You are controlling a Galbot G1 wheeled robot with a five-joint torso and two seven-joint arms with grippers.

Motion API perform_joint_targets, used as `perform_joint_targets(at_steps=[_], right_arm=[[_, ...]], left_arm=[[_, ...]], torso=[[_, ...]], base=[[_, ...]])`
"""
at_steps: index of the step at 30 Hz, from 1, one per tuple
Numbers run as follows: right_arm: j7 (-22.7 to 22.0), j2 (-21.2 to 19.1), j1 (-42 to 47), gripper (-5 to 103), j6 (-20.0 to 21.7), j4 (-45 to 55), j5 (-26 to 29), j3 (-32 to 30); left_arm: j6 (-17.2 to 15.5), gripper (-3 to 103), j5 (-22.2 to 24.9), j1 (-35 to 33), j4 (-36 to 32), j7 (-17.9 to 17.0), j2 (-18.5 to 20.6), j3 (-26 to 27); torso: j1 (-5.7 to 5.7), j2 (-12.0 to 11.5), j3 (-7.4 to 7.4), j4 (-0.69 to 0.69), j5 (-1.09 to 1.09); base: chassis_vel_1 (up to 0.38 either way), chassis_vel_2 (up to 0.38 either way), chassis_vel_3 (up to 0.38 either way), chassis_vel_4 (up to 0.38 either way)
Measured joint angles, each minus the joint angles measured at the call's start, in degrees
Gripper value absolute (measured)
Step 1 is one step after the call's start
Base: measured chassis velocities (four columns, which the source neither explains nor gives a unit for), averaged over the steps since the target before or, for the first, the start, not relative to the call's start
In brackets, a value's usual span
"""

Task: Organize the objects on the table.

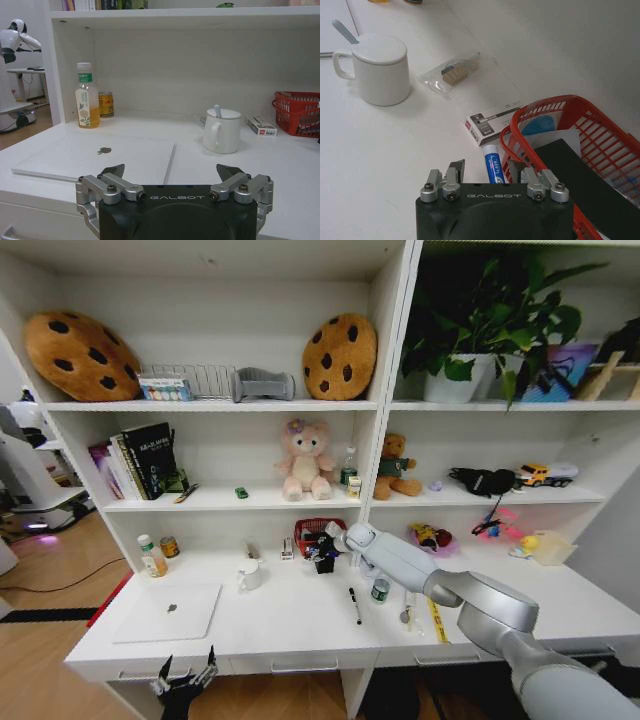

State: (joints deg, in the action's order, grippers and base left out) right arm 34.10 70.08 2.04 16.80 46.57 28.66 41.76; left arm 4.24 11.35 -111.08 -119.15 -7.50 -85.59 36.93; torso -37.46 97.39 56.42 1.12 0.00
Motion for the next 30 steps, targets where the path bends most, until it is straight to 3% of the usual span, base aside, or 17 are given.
perform_joint_targets(at_steps=[1, 3, 5, 10, 22, 24, 25, 27, 28, 30], right_arm=[[0.00, 0.00, 0.00, 52, 0.00, 0.00, 0.00, 0.00], [-0.04, -0.21, 0.06, 36, -0.03, 0.06, -0.02, -0.01], [-0.11, -0.28, 0.14, 36, -0.04, 0.17, -0.01, -0.03], [-1.73, -0.57, 0.60, 14, -0.04, 1.09, 0.21, -0.48], [-4.87, -0.96, 0.81, 14, -0.75, 2.68, 1.04, -2.07], [-10.24, -1.43, 2.30, 14, -5.98, 5.02, 1.85, -4.83], [-10.24, -1.43, 2.30, 14, -5.98, 5.02, 1.85, -4.83], [-17.41, -2.33, 5.15, 14, -13.03, 8.06, 1.59, -7.92], [-17.41, -2.33, 5.15, 14, -13.03, 8.06, 1.59, -7.92], [-24.36, -3.02, 9.00, 14, -18.40, 10.59, 1.55, -11.18]], left_arm=[[0.00, 100, 0.00, 0.00, 0.00, 0.00, 0.00, 0.00], [0.00, 100, -0.04, 0.08, 0.12, 0.00, 0.03, -0.12], [0.00, 100, -0.05, 0.10, 0.15, 0.00, 0.04, -0.22], [0.00, 100, -0.17, 0.15, 0.18, 0.00, 0.14, -0.51], [0.11, 100, -1.04, -0.44, -0.01, 0.08, 0.01, -1.33], [0.23, 100, -1.60, -0.69, -0.08, 0.27, -0.32, -1.85], [0.23, 100, -1.60, -0.69, -0.08, 0.27, -0.32, -1.85], [0.24, 100, -1.73, -0.67, -0.09, 0.29, -0.44, -2.00], [0.24, 100, -1.73, -0.67, -0.09, 0.29, -0.44, -2.00], [0.17, 100, -1.63, -0.49, -0.13, 0.28, -0.30, -1.85]], torso=[[0.00, 0.00, 0.00, 0.00, 0.00], [0.00, 0.00, 0.00, 0.00, 0.00], [0.00, 0.00, 0.00, 0.00, 0.00], [0.00, 0.00, 0.00, 0.00, 0.00], [0.00, 0.00, 0.00, 0.00, 0.00], [0.00, 0.00, 0.00, -0.01, 0.00], [0.00, 0.00, 0.00, -0.01, 0.00], [0.00, 0.00, 0.00, -0.01, 0.00], [0.00, 0.00, 0.00, -0.01, 0.00], [0.00, 0.00, -0.01, 0.02, 0.00]], base=[[0.000, 0.000, 0.000, 0.000], [0.000, 0.000, 0.000, 0.000], [0.000, 0.000, 0.000, 0.000], [0.000, 0.000, 0.000, 0.000], [0.000, 0.000, 0.000, 0.000], [0.000, 0.000, 0.000, 0.000], [0.000, 0.000, 0.000, 0.000], [0.000, 0.000, 0.000, 0.000], [0.000, 0.000, 0.000, 0.000], [0.000, 0.000, 0.000, 0.000]])
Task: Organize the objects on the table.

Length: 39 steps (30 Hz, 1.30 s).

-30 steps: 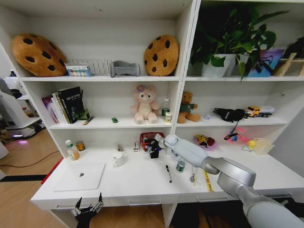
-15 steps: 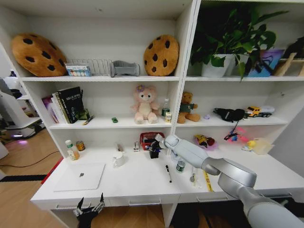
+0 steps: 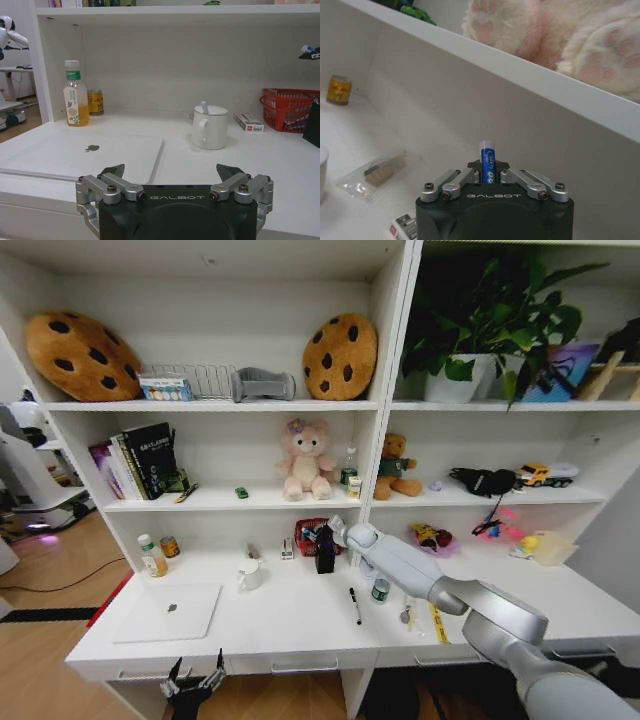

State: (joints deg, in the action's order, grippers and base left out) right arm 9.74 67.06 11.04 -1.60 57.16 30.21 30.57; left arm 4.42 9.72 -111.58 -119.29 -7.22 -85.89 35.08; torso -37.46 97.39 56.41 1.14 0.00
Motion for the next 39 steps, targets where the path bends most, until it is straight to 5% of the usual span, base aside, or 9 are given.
perform_joint_targets(at_steps=[13, 39], right_arm=[[-12.63, 4.04, 12.49, 14, -10.21, 1.73, -2.35, -7.93], [-13.43, 6.70, 14.66, 14, -19.20, -5.95, -5.29, -13.64]], left_arm=[[-0.65, 100, 1.05, -0.13, -0.89, -0.29, 0.58, 1.74], [-0.65, 100, -1.70, -0.69, -0.30, -0.03, -0.30, -1.31]], torso=[[0.00, 0.00, 0.00, -0.03, 0.01], [0.00, 0.00, 0.00, -0.01, 0.01]], base=[[0.000, 0.000, 0.000, 0.000], [0.000, 0.000, 0.000, 0.000]])
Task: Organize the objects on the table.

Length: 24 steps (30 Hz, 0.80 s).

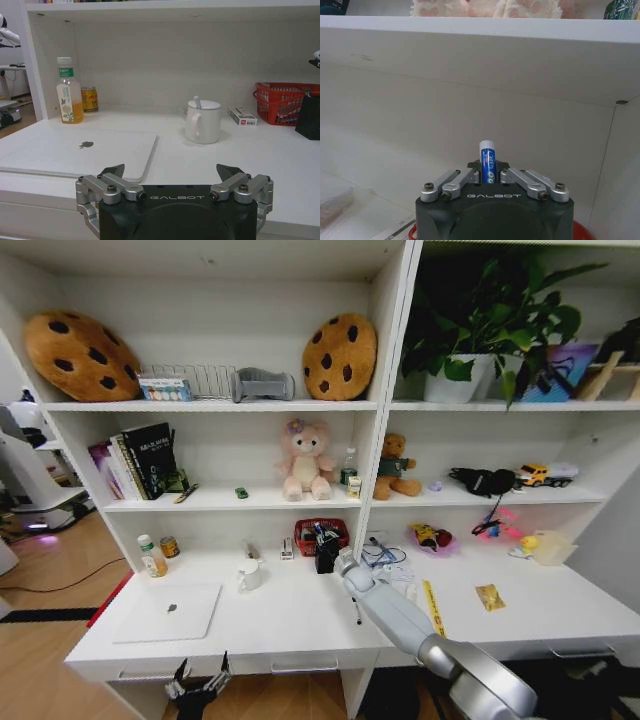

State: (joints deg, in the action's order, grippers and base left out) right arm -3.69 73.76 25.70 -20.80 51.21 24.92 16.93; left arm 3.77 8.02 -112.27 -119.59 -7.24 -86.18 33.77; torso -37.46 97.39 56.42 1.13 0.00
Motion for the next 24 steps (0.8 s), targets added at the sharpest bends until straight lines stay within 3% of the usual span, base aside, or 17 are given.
perform_joint_targets(at_steps=[21, 23, 24], right_arm=[[0.53, 2.05, -1.23, 10, -4.43, -5.10, -1.60, -0.40], [0.69, 1.96, -0.97, 20, -4.43, -4.63, -1.55, -0.71], [0.71, 1.93, -0.79, 20, -4.43, -4.39, -1.54, -0.86]], left_arm=[[-0.14, 100, 0.23, 0.00, -0.03, 0.25, -0.42, -0.67], [-0.21, 100, 0.58, 0.04, -0.05, 0.23, -0.36, -0.51], [-0.22, 100, 0.69, 0.04, -0.06, 0.20, -0.35, -0.45]], torso=[[0.00, 0.00, 0.00, 0.00, 0.00], [0.00, 0.00, 0.00, -0.01, 0.00], [0.00, 0.00, 0.00, -0.01, 0.00]], base=[[0.000, 0.000, 0.000, 0.000], [0.000, 0.000, 0.000, 0.000], [0.000, 0.000, 0.000, 0.000]])
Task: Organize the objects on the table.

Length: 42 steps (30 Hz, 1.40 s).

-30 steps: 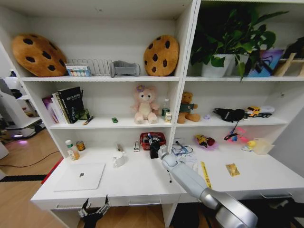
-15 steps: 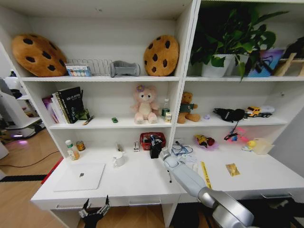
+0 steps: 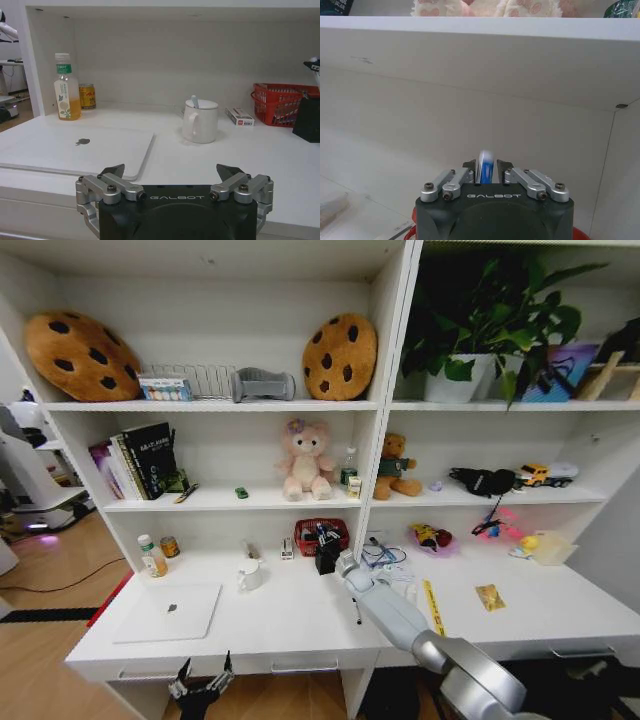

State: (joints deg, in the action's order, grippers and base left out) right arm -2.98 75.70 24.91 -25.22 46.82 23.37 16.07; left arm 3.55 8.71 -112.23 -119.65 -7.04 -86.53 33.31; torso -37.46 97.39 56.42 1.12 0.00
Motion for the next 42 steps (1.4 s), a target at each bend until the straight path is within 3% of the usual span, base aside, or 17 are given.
perform_joint_targets(at_steps=[1, 11, 12, 13, 15, 16, 19, 21, 26, 28, 32, 33, 34, 35, 39, 41, 42], right_arm=[[0.00, 0.00, 0.00, 20, 0.00, 0.00, 0.00, 0.00], [-0.10, -0.93, 1.25, 64, 0.49, 3.81, 0.87, -0.88], [-0.10, -0.93, 1.25, 64, 0.49, 3.81, 0.87, -0.88], [-0.18, -1.84, 2.09, 70, 1.08, 6.67, 1.96, -1.01], [-0.22, -2.53, 2.68, 70, 1.72, 8.70, 2.62, -1.04], [-0.54, -3.57, 3.59, 80, 2.55, 11.86, 3.28, -1.16], [-0.97, -5.20, 4.90, 86, 3.43, 17.27, 4.02, -1.19], [-1.03, -7.94, 6.33, 96, 4.87, 23.98, 5.48, -1.02], [-1.09, -12.76, 8.22, 100, 7.58, 32.24, 8.79, -0.73], [-4.22, -20.63, 14.32, 100, 15.00, 46.89, 15.75, -2.57], [-7.35, -24.01, 20.89, 100, 20.09, 55.48, 19.07, -5.34], [-10.28, -25.92, 26.47, 100, 24.07, 60.99, 21.50, -8.00], [-12.12, -26.72, 29.88, 100, 25.97, 64.23, 23.15, -9.80], [-17.10, -27.23, 37.73, 100, 30.22, 69.96, 25.88, -15.42], [-20.90, -26.60, 42.11, 100, 32.45, 70.29, 26.69, -19.23], [-24.09, -26.06, 43.92, 100, 36.45, 69.85, 28.94, -21.33], [-24.09, -26.06, 43.92, 100, 36.45, 69.85, 28.94, -21.33]], left_arm=[[0.00, 100, 0.00, 0.00, 0.00, 0.00, 0.00, 0.00], [-0.01, 100, 0.33, 0.01, -0.06, -0.15, 0.04, 0.06], [-0.01, 100, 0.33, 0.01, -0.06, -0.15, 0.04, 0.06], [-0.01, 100, 0.31, 0.02, -0.04, -0.16, 0.04, 0.00], [-0.01, 100, 0.27, 0.02, 0.02, -0.17, 0.02, -0.08], [-0.01, 100, 0.21, 0.06, 0.11, -0.18, -0.04, -0.27], [-0.03, 100, 0.09, 0.15, 0.22, -0.19, -0.15, -0.71], [-0.13, 100, 0.05, 0.19, 0.23, -0.26, -0.26, -1.06], [-0.14, 100, 0.03, 0.12, 0.10, -0.29, -0.30, -1.00], [-0.09, 100, 0.12, -0.05, -0.32, -0.34, -0.18, -0.18], [0.00, 100, 0.26, 0.05, -0.50, -0.40, -0.11, 0.09], [0.06, 100, 0.29, 0.21, -0.56, -0.44, -0.10, 0.09], [0.07, 100, 0.28, 0.29, -0.66, -0.44, -0.10, 0.01], [0.07, 100, -0.10, 0.27, -1.21, -0.41, -0.23, -0.58], [0.22, 100, -0.55, -0.18, -1.69, -0.41, -0.39, -0.68], [0.40, 100, -0.83, -0.52, -1.92, -0.37, -0.56, -0.63], [0.40, 100, -0.83, -0.52, -1.92, -0.37, -0.56, -0.63]], torso=[[0.00, 0.00, 0.00, 0.00, 0.00], [0.00, 0.00, 0.00, -0.01, 0.00], [0.00, 0.00, 0.00, -0.01, 0.00], [0.00, 0.00, 0.00, -0.01, 0.00], [0.00, 0.00, 0.00, 0.00, 0.00], [0.00, 0.00, 0.00, 0.01, 0.00], [0.00, 0.00, 0.00, -0.01, 0.01], [0.00, 0.00, 0.00, -0.02, 0.01], [0.00, 0.00, 0.00, -0.01, 0.01], [0.00, 0.00, 0.00, 0.02, 0.01], [0.00, 0.00, -0.01, -0.01, 0.02], [0.00, 0.01, -0.01, 0.04, 0.02], [0.01, 0.01, -0.01, 0.04, 0.01], [0.01, 0.01, -0.01, 0.00, 0.00], [0.01, 0.01, 0.00, 0.01, 0.01], [0.01, 0.01, 0.00, -0.01, 0.01], [0.01, 0.01, 0.00, -0.01, 0.01]], base=[[0.000, 0.000, 0.000, 0.000], [0.000, 0.000, 0.000, 0.000], [0.000, 0.000, 0.000, 0.000], [0.000, 0.000, 0.000, 0.000], [0.000, 0.000, 0.000, 0.000], [0.000, 0.000, 0.000, 0.000], [0.000, 0.000, 0.000, 0.000], [0.000, 0.000, 0.000, 0.000], [0.000, 0.000, 0.000, 0.000], [0.000, 0.000, 0.000, 0.000], [0.000, 0.000, 0.000, 0.000], [0.000, 0.000, 0.000, 0.000], [0.000, 0.000, 0.000, 0.000], [0.000, 0.000, 0.000, 0.000], [0.000, 0.000, 0.000, 0.000], [0.000, 0.000, 0.000, 0.000], [0.000, 0.000, 0.000, 0.000]])
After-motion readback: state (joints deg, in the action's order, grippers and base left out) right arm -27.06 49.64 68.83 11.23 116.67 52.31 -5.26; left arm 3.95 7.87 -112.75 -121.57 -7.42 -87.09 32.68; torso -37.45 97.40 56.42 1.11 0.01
